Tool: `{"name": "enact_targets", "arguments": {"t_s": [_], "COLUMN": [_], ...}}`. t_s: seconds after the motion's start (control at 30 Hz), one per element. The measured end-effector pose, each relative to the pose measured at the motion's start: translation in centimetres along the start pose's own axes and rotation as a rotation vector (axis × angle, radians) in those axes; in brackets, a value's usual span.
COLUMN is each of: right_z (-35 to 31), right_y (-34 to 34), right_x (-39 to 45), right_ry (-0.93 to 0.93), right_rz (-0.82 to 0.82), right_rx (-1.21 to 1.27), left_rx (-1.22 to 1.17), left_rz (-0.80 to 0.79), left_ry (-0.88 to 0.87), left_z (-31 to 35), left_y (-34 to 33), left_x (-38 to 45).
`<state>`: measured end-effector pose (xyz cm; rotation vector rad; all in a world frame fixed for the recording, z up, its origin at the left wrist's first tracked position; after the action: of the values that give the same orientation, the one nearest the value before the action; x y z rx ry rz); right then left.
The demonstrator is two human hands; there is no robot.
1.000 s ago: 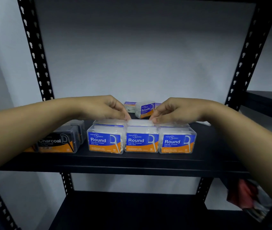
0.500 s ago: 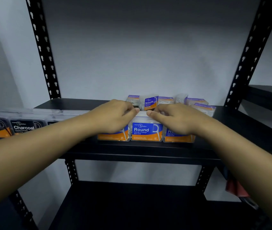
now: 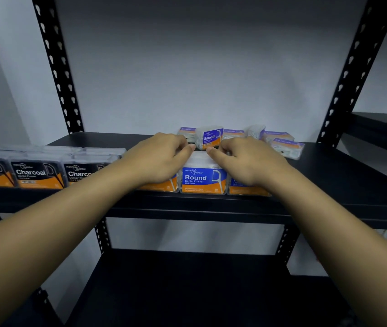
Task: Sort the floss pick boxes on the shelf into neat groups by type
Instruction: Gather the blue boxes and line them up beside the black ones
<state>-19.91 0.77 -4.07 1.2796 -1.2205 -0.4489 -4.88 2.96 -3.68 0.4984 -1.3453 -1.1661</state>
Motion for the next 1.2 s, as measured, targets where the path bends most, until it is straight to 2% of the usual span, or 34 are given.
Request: {"name": "enact_targets", "arguments": {"t_s": [0.23, 0.67, 0.9, 1.03, 1.2], "right_z": [-0.4, -0.6, -1.0, -2.1, -7.7], "right_y": [0.3, 0.3, 0.2, 1.0, 2.1], "right_x": [-0.2, -0.7, -0.8, -0.6, 0.6], "right_ry": [0.019, 0.009, 0.005, -0.004, 0.096], "right_rz": [0.033, 0.029, -0.046, -0.028, 0.030], "right_rx": [-0.028, -0.060, -0.032, -0.008, 0.084], "left_rx": [0.132, 0.166, 0.122, 0.035, -0.034], "left_rz": [0.084, 0.135, 0.015, 0.048, 0.067], "left_ry": [-0.033, -0.075, -0.048, -0.067, 0.011], "left_z": [1.0, 1.5, 1.0, 0.0, -6.5], "left_y": [0.5, 0.8, 0.3, 4.3, 10.6], "left_x": [-0.6, -1.2, -0.7, -0.8, -1.9]}}
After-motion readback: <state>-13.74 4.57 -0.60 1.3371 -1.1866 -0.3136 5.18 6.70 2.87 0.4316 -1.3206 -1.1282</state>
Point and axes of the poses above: each hand's wrist, its own x-axis towards the middle knuckle, its own y-axis out of the back of the hand, z = x × y, the point moved 10 cm from there along x, towards the middle knuckle, and after that the axes turned 7 degrees about z, right-handed, at the moved point
